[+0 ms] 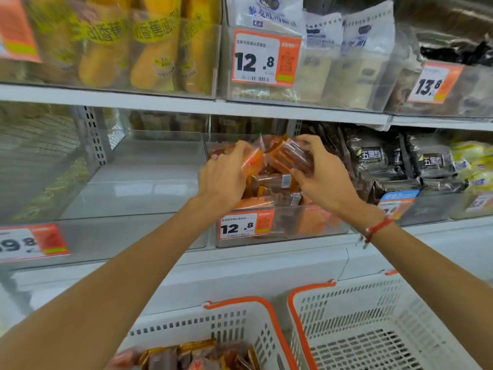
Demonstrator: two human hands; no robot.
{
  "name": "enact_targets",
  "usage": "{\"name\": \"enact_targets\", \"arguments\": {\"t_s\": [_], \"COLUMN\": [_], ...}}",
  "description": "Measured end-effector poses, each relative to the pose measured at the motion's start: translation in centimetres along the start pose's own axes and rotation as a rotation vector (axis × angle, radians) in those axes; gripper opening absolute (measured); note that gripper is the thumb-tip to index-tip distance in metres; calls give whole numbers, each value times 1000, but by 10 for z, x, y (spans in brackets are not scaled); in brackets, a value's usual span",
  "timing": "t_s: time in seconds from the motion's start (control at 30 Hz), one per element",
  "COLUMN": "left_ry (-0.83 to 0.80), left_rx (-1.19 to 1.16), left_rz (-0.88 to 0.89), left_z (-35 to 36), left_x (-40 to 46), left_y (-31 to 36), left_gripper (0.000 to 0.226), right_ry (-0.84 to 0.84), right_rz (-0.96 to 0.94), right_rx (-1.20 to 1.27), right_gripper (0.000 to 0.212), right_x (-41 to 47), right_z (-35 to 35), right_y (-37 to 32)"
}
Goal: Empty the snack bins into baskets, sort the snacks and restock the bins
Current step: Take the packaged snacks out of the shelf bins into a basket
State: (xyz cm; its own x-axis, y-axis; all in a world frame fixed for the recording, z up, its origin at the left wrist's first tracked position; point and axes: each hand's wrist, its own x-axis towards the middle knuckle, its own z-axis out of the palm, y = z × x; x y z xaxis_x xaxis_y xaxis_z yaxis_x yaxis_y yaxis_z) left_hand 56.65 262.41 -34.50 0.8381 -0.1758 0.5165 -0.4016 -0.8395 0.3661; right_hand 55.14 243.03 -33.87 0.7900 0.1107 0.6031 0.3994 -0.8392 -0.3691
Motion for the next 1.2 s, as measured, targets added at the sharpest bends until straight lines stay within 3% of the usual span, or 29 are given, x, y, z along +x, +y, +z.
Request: {"name": "enact_targets", "arguments": {"t_s": [0.1,0.17,0.23,0.4,0.47,0.53,0.6,0.67,0.73,0.83,0.93,1.07,1.2], "left_ry": [169,168,83,-312,-424,-571,-589,-483,-323,-70,7,-165,-427], "left_rx": [-256,-522,-637,-580,-512,-344,-235,-238,-309,-412,-515,-313,-119], "left_rz": [19,1,-36,-269,-326,-335,-315,-251,-175,-49,9,100,51], "left_z": [-26,-43,-53,-42,-29,-16,-8,-7,-11,-12,-4,24,50], "left_x": [-43,-82,-117,-186,-208,-220,-219,-204,-180,-129,-71,-5,28], "left_y": [-2,-5,-19,-65,-76,-84,-88,-80,-63,-32,-3,12,1], "left_gripper": [46,47,48,52,50,53,56,50,39,32,32,58,87], "right_ry": [73,24,-147,-696,-962,-1119,-1112,-999,-741,-253,-18,-139,-448], "right_rz": [-111,-169,-151,-24,69,50,21,-20,-51,-36,17,-34,86], "right_rx": [82,158,196,102,111,8,-68,-74,-33,47,-16,-89,-24], "right_gripper": [48,47,47,44,59,76,70,50,32,31,31,45,51], "right_x": [-39,-68,-94,-145,-156,-159,-153,-142,-125,-93,-58,-13,32], "right_z": [-9,-12,-6,40,57,66,67,53,34,4,-7,-8,8], "right_y": [-27,-45,-57,-45,-35,-24,-15,-10,-11,-11,7,40,43]}}
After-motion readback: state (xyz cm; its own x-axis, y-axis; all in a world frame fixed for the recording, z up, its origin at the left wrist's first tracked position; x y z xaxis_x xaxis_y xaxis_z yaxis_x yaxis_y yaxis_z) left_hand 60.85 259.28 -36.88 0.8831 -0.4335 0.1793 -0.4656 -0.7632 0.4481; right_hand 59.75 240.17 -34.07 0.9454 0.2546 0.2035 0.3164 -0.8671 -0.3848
